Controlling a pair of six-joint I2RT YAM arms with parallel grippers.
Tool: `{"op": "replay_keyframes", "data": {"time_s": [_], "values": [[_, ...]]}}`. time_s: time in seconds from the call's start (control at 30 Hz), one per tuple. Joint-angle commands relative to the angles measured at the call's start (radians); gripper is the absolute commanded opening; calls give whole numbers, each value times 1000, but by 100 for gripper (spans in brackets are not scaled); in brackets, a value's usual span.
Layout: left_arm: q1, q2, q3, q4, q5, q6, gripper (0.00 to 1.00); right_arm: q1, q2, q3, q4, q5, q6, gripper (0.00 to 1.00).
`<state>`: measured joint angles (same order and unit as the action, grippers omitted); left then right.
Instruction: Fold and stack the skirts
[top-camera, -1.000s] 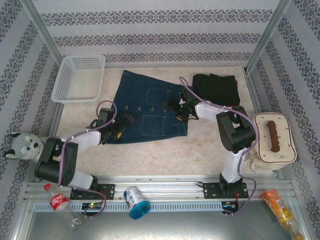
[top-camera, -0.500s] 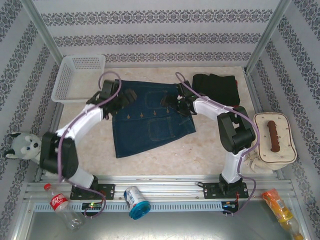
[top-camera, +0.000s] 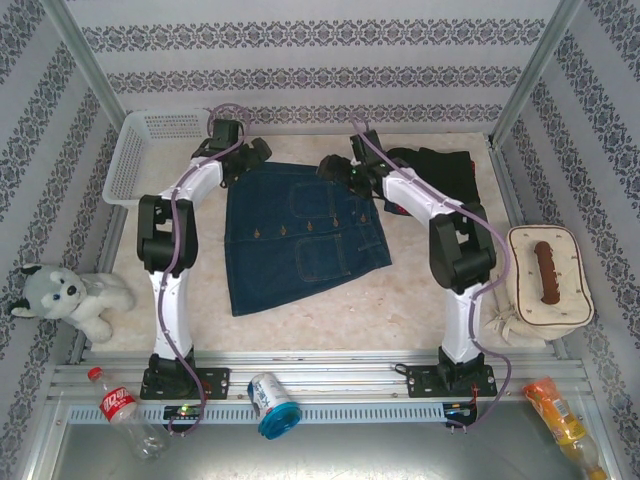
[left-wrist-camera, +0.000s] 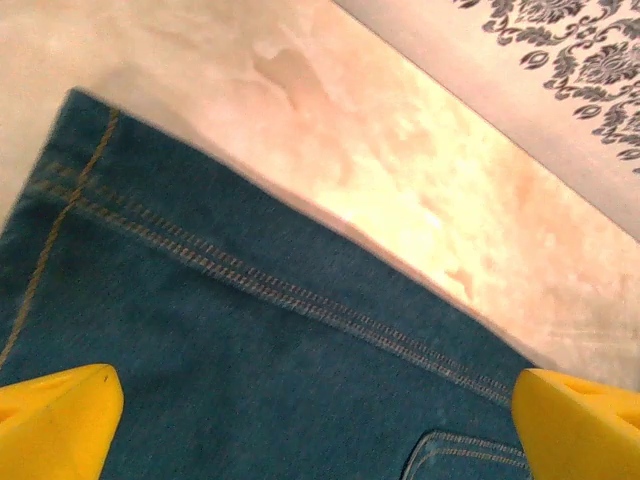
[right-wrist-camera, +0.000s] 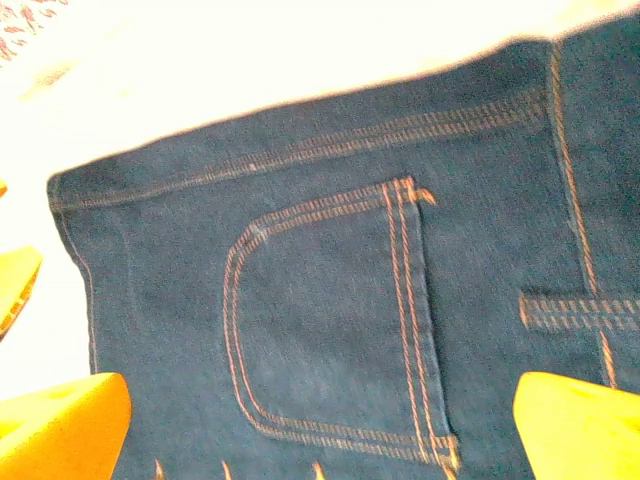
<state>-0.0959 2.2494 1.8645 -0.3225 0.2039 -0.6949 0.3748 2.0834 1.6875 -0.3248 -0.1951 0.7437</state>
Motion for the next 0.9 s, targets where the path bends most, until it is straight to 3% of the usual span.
{"op": "replay_keyframes", "data": {"time_s": [0.0,0.13,0.33,0.6,0.87], "values": [[13,88,105,4,58,-23,100,-21,118,131,-38,27,-23,98],[13,194,226,-95,41,-38,100,-50,227,241,-50,119,69,98],[39,332,348,-236,-59,-85,100,-115,332,251,42,67,281,98],[68,505,628,-335,-47,-99,100,-126,341,232,58,87,309,98],[73,558,720,-144,144,-105,100,-99,271,238,65,60,259,98]]}}
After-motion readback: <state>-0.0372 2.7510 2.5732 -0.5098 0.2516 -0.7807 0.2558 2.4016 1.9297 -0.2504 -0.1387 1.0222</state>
